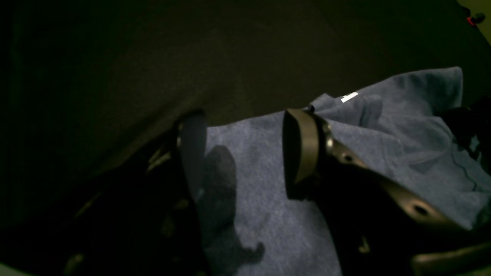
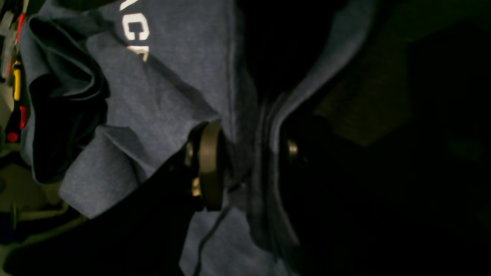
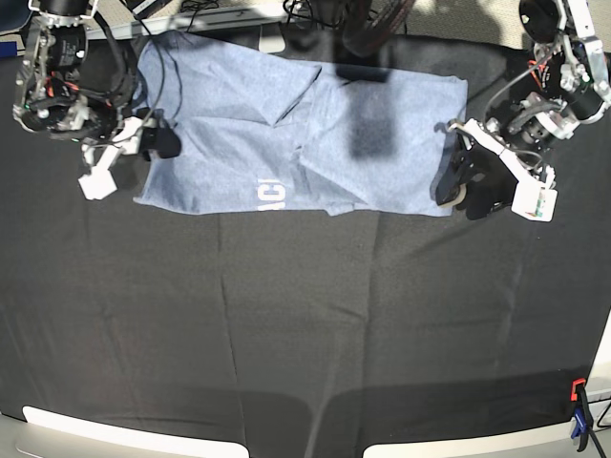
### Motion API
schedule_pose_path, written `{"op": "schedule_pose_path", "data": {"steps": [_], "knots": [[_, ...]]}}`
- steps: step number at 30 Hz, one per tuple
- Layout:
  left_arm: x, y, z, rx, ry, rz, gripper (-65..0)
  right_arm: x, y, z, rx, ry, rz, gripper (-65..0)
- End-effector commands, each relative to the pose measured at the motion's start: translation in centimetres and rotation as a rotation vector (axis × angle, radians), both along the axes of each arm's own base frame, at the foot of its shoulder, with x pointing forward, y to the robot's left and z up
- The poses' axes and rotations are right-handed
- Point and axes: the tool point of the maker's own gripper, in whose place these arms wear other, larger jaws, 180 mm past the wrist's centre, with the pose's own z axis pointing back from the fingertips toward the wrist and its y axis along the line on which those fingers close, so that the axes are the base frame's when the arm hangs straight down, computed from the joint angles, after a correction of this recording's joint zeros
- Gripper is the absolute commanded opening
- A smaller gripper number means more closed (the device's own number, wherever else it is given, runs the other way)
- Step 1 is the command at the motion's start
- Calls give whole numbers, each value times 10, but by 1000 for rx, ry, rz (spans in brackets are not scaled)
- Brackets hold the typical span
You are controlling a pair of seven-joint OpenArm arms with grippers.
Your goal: Layout the t-shirt on the table in an organized manner, then fold the t-shirt properly
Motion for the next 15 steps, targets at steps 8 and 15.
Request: {"op": "schedule_pose_path", "data": {"steps": [8,15], "knots": [[2,-1,10,-10,-29,-10,-356,-16,18,-14,-31,74,106,-465],[1,-1,8,-5,-22,-11,-356,6,-4,6,-53,-23,22,-650]]}}
